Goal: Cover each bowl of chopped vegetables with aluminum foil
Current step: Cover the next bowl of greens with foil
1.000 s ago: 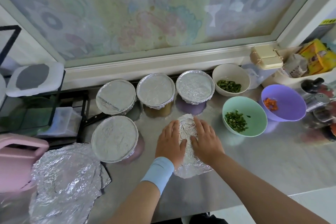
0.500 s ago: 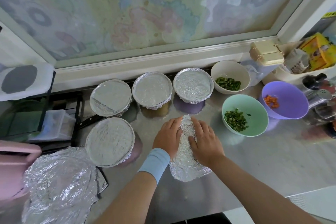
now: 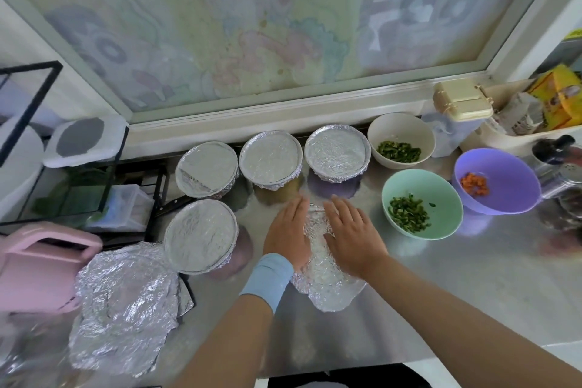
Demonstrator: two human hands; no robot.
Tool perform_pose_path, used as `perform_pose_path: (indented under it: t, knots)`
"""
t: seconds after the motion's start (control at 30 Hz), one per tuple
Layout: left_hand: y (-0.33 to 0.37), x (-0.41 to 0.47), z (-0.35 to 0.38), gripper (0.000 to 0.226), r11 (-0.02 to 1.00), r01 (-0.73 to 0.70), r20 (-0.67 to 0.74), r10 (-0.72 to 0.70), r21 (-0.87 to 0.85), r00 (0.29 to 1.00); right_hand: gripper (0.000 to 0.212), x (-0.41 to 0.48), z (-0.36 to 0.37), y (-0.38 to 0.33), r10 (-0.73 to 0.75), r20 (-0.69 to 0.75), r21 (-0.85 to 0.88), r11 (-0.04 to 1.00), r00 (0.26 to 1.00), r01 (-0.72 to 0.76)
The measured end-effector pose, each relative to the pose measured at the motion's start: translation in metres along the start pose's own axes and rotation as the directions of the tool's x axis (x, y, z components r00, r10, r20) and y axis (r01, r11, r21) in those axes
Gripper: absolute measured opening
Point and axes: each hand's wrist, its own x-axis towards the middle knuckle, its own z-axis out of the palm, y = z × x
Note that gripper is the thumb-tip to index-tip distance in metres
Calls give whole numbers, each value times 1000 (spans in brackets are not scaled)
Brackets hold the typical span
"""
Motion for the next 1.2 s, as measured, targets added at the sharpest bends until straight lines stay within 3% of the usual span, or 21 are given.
perform_pose_path:
  t: [0.07, 0.2, 0.5, 0.67, 0.77, 0.83, 0.9, 0.97, 1.07, 1.2]
  knots:
    - [4, 5, -1, 76, 998, -69, 60, 69, -7, 996, 65, -12, 2, -12, 143, -33, 77, 987, 989, -140]
    - [3, 7, 8, 68, 998, -52, 123, 57, -44, 991, 64, -28, 15, -24, 313, 43, 234, 920, 949, -314]
    - [0, -3, 28, 46, 996, 46, -23, -47, -74, 999, 60, -19, 24, -5, 233, -40, 392, 898, 972, -200]
    - [5, -9, 26, 49, 978, 188, 2, -188, -92, 982, 59, -11, 22, 6, 98, -20, 335, 938, 995, -85]
    - [-3, -10, 26, 53, 993, 115, 10, -115, -10, 993, 67, -11, 18, 13, 17, -5, 215, 976, 1000, -15]
    - [-6, -14, 28, 52, 996, 83, 16, -83, -41, 996, 67, -16, 16, 13, 51, -33, 134, 990, 998, -47]
    - [-3, -19, 32, 51, 976, 162, 19, -161, -144, 987, 65, -24, 16, 6, 138, -69, 136, 982, 988, -127]
    - [2, -21, 36, 50, 946, 236, -18, -246, -223, 969, 67, -33, 19, -4, 218, -79, 203, 959, 973, -198]
    - [8, -25, 39, 48, 917, 289, -65, -318, -276, 946, 66, -38, 25, -11, 333, 38, 361, 874, 942, -324]
    - [15, -30, 41, 46, 878, 349, -57, -387, -329, 920, 58, -33, 22, -4, 344, 28, 506, 805, 938, -311]
